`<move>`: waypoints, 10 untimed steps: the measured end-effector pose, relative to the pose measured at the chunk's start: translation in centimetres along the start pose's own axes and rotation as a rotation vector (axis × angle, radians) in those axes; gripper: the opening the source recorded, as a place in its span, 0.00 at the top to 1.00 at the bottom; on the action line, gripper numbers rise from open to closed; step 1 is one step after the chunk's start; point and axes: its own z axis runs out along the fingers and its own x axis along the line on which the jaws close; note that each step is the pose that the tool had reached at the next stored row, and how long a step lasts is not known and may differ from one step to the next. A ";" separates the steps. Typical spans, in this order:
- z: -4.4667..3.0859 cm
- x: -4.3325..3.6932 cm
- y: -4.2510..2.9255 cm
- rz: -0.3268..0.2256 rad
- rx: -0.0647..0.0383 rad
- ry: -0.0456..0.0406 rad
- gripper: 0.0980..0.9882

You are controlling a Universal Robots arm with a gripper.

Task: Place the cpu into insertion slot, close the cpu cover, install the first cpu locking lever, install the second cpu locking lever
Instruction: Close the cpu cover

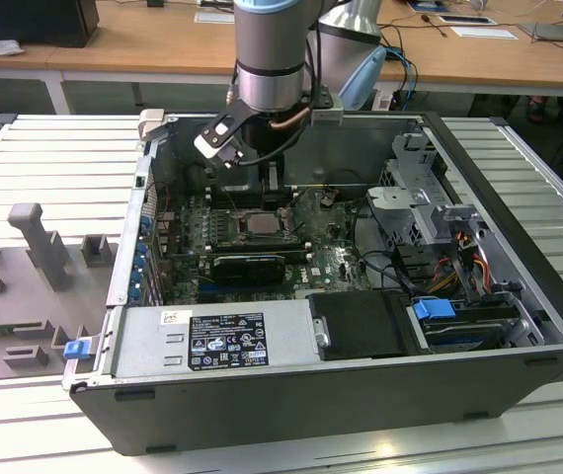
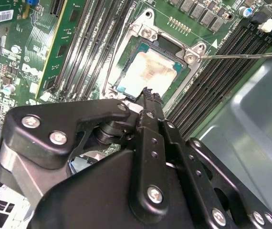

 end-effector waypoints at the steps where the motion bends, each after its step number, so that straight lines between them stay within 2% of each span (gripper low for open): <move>1: -0.03 0.00 0.00 0.000 0.000 0.0000 0.99; 10: -0.29 0.01 0.11 0.000 0.000 -0.0002 0.99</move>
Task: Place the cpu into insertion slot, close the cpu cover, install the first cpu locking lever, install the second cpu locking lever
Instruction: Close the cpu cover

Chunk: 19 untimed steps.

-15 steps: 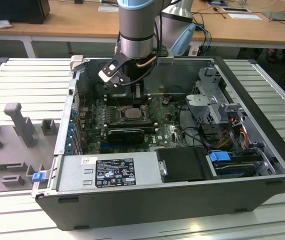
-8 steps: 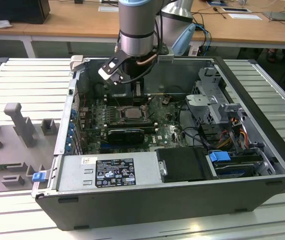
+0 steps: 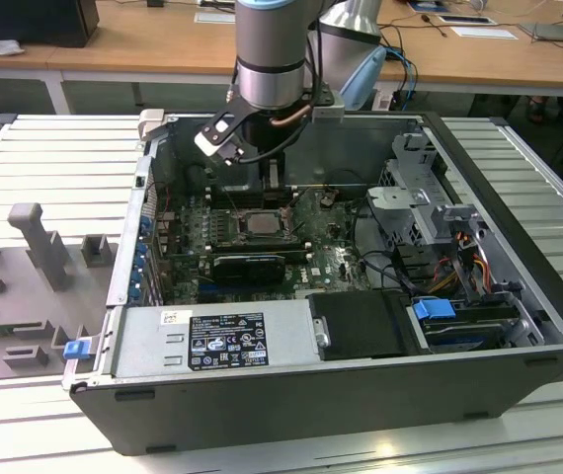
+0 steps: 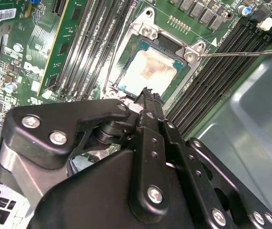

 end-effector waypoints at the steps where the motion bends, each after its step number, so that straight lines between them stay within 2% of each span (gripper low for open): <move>1: 0.00 0.00 0.05 0.000 0.000 0.0001 0.99; 7: -0.02 0.02 0.25 0.000 0.000 0.0001 0.99; 12: -1.15 0.03 0.31 0.000 0.000 0.0000 0.99; 17: -1.42 0.05 0.45 0.000 0.000 0.0004 0.99; 18: -1.52 0.06 0.87 0.000 0.000 0.0002 0.99; 19: -1.60 0.06 0.97 0.000 0.000 0.0001 0.99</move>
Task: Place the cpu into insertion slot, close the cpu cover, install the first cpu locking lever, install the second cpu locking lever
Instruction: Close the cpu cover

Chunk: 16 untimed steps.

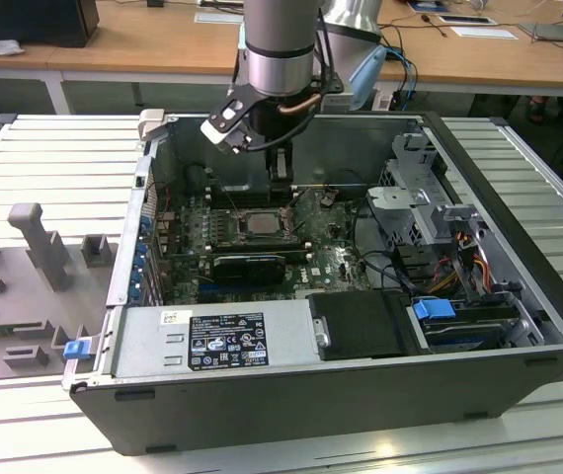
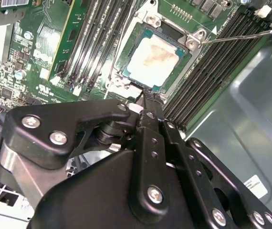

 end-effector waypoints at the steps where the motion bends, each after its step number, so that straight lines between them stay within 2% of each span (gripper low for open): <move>1: -0.04 0.00 0.07 0.000 0.000 0.0000 0.99; 4: -0.17 0.01 0.24 0.000 0.000 -0.0001 0.99; 6: -0.82 0.03 0.44 0.000 0.000 0.0000 0.99; 8: -0.92 0.04 0.80 0.000 0.000 0.0001 0.99; 9: -0.88 0.05 1.71 0.000 0.001 0.0001 0.99; 12: -0.75 0.10 3.45 0.000 0.002 0.0003 0.99; 16: -0.42 0.14 4.94 -0.001 0.002 0.0003 0.99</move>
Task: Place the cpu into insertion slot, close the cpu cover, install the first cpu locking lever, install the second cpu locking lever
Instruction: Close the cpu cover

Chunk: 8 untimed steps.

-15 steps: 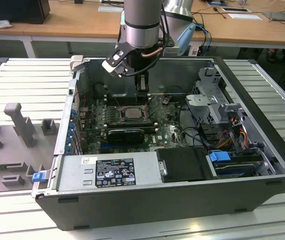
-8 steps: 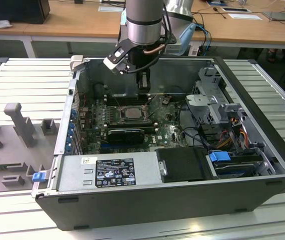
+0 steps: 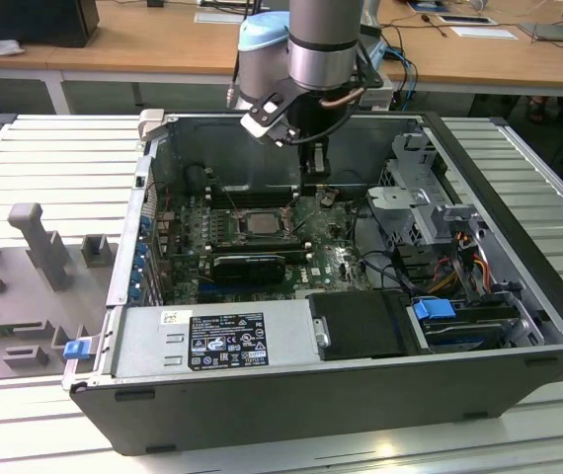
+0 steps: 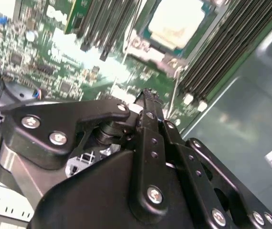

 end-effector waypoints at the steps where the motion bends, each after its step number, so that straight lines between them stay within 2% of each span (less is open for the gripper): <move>1: 0.05 0.01 0.46 -0.001 0.000 -0.0002 0.99; 2: 0.10 0.02 0.87 -0.001 0.000 -0.0002 0.99; 3: 0.20 0.06 1.65 -0.003 0.000 0.0001 0.99; 4: 0.28 0.08 1.98 -0.003 0.000 0.0004 0.99; 6: 0.62 0.12 2.60 -0.004 0.000 0.0002 0.99; 8: 1.18 0.11 2.76 -0.005 0.000 0.0002 0.99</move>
